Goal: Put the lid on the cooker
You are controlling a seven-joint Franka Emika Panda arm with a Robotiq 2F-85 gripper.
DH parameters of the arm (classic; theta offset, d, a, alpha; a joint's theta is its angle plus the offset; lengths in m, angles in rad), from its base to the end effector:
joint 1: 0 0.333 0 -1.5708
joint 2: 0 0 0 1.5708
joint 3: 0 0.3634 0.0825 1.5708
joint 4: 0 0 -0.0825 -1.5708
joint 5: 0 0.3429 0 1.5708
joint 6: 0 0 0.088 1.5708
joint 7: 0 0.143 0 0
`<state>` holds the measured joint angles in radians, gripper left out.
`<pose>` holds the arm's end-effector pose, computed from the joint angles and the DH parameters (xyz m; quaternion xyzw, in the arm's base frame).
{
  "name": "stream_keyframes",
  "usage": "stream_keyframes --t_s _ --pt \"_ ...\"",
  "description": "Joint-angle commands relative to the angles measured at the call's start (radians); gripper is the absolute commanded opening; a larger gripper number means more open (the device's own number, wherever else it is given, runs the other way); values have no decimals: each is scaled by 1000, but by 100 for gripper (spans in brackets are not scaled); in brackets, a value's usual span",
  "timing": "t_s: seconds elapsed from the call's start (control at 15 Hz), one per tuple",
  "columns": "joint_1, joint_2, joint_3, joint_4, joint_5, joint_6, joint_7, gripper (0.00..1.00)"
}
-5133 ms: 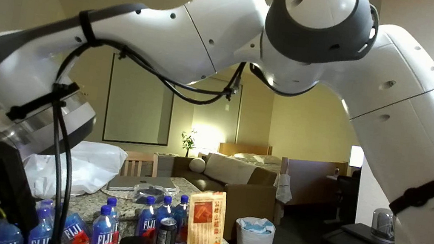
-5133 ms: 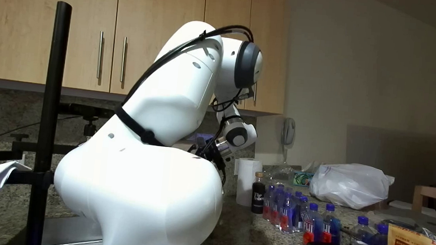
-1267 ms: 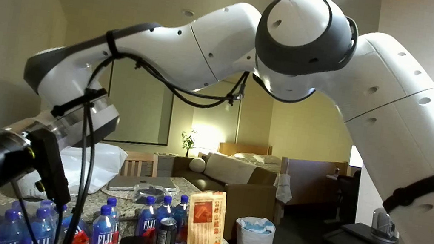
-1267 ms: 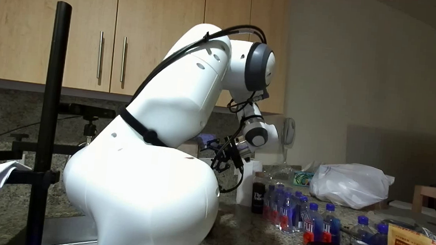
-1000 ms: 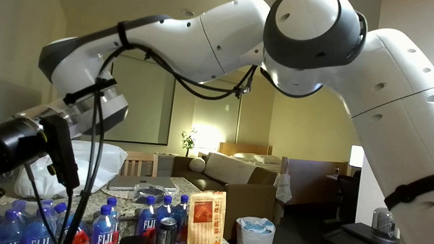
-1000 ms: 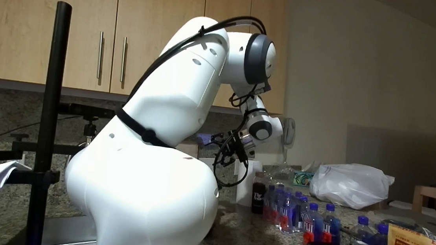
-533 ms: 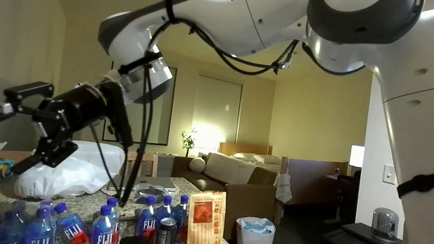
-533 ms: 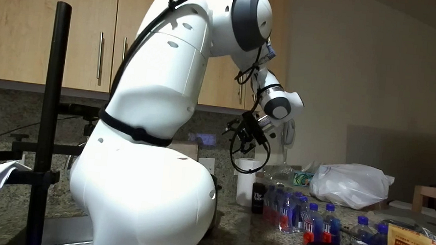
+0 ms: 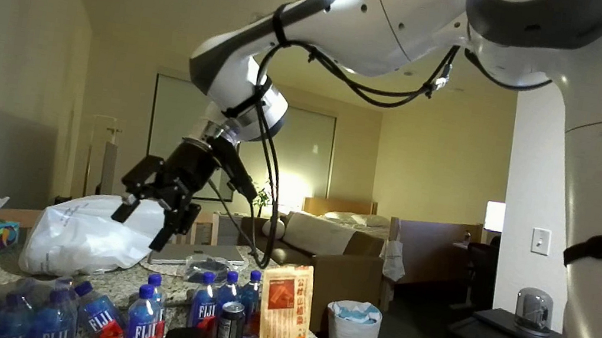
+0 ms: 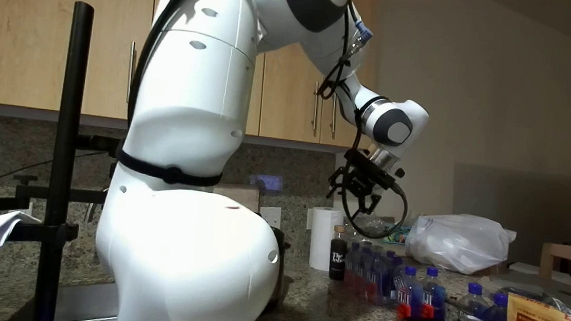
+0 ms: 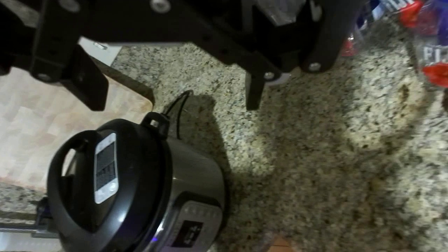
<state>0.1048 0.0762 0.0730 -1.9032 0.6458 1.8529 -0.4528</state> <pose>0.5154 0.1606 0.4969 -0.9323 -0.1912 0.0183 0.3066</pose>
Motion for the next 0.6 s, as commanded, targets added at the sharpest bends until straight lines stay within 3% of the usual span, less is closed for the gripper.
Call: stream_keyframes --t_s 0.0,0.53 --pt "-2 -96 6 -82 -181 86 62 100" --pt "-3 -140 13 -75 -645 37 337 100"
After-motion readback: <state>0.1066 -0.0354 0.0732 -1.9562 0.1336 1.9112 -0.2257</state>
